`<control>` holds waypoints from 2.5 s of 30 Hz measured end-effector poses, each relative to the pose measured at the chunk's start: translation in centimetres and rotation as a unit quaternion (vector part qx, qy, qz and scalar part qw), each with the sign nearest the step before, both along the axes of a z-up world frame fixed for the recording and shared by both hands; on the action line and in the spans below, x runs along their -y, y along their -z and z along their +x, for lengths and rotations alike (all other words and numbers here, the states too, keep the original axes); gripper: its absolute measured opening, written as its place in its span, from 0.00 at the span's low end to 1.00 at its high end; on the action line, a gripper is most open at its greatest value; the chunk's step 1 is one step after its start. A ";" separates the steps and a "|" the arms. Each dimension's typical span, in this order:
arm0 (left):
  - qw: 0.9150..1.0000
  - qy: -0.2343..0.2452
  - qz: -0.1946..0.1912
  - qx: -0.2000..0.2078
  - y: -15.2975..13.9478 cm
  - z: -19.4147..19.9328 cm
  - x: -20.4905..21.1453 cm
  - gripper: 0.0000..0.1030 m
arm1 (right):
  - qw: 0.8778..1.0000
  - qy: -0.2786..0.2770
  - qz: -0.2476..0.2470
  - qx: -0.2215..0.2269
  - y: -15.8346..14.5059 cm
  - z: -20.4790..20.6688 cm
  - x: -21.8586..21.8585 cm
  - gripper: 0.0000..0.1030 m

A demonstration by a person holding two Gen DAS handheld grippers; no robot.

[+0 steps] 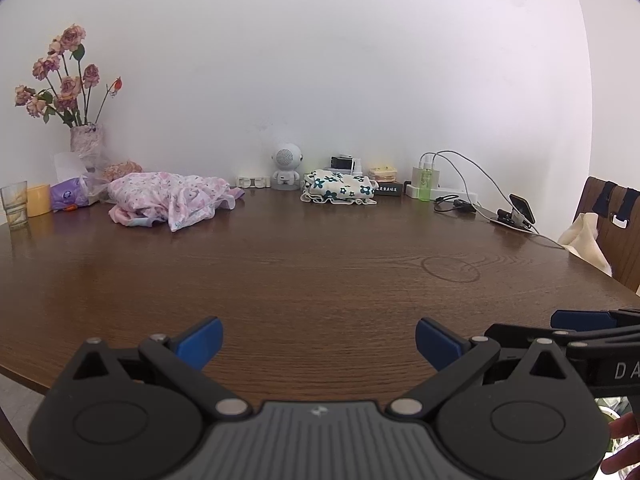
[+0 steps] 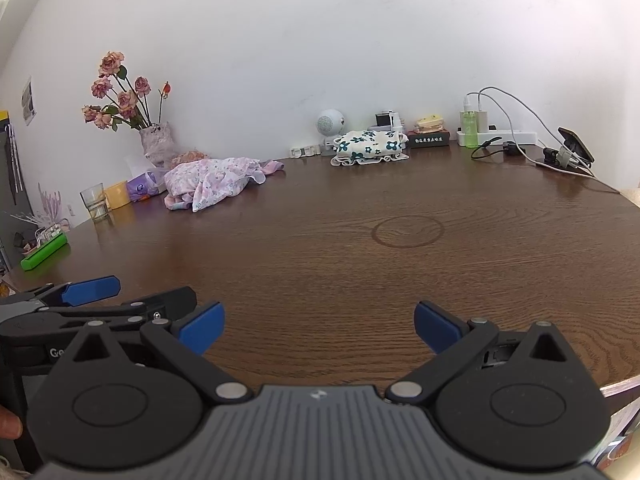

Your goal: Fold clothes

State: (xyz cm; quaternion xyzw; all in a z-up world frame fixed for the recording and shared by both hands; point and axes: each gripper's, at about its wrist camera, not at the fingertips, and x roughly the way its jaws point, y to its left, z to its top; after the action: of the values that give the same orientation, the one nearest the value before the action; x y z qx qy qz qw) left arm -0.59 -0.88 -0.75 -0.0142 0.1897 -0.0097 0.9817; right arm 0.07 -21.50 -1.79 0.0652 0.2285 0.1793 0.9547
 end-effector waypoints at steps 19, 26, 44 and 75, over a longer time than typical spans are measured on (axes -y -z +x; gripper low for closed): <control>1.000 -0.005 -0.007 0.003 0.1 -0.7 -0.4 1.00 | 1.000 -0.001 -0.001 -0.004 0.1 -0.1 0.0 1.00; 1.000 -0.005 -0.010 0.003 0.1 -0.8 -0.4 1.00 | 1.000 -0.003 0.002 -0.007 0.2 -0.1 0.0 1.00; 1.000 0.001 -0.005 -0.001 0.1 -0.3 0.0 1.00 | 1.000 0.001 0.002 -0.003 0.0 -0.1 0.2 1.00; 1.000 -0.001 0.001 0.005 -0.1 -0.2 0.1 1.00 | 1.000 -0.004 0.005 -0.008 0.2 0.2 0.0 1.00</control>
State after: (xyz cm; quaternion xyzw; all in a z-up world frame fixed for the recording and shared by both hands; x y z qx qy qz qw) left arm -0.79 -0.94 -0.66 -0.0138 0.1844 -0.0084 0.9827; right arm 0.25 -21.51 -1.99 0.0708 0.2350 0.1834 0.9519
